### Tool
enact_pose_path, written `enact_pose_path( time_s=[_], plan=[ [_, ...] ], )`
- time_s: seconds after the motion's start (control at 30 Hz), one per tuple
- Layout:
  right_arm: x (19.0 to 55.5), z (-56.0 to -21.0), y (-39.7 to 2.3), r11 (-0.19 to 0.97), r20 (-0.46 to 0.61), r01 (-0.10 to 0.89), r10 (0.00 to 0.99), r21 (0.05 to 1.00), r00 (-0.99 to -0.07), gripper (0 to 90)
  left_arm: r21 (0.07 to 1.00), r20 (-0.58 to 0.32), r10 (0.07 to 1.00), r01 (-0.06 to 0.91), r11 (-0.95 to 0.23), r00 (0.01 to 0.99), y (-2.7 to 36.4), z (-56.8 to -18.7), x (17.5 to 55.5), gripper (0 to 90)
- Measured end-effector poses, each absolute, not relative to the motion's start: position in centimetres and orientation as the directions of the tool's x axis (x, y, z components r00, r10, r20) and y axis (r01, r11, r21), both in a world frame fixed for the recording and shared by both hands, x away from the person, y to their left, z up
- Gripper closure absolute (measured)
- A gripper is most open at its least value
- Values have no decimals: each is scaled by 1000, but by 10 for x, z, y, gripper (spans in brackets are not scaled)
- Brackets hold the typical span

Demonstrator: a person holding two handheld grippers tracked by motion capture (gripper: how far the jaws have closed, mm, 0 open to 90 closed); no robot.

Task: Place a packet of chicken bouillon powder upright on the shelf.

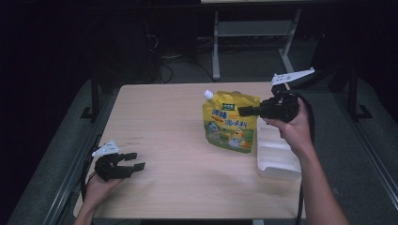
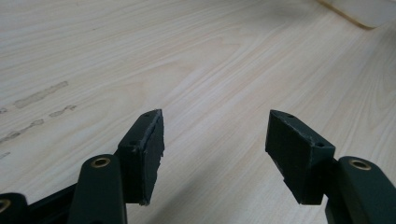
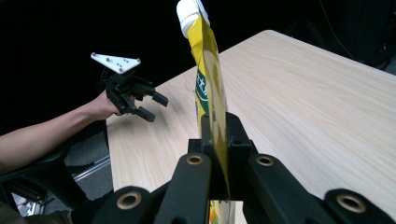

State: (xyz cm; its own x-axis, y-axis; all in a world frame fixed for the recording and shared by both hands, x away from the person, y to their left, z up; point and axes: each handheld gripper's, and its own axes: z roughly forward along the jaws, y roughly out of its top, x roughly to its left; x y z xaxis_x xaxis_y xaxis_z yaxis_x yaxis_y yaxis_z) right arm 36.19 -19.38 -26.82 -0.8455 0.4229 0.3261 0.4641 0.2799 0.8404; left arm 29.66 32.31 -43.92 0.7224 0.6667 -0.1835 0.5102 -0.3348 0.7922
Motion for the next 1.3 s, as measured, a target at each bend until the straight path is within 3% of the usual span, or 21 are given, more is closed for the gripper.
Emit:
enact_pose_path(
  time_s=[1.3],
  plan=[
    [387,-271,-299,204,330,507,550,838,-767,893,804,-189,656,499,-324,731,316,-446,292,320]
  ],
)
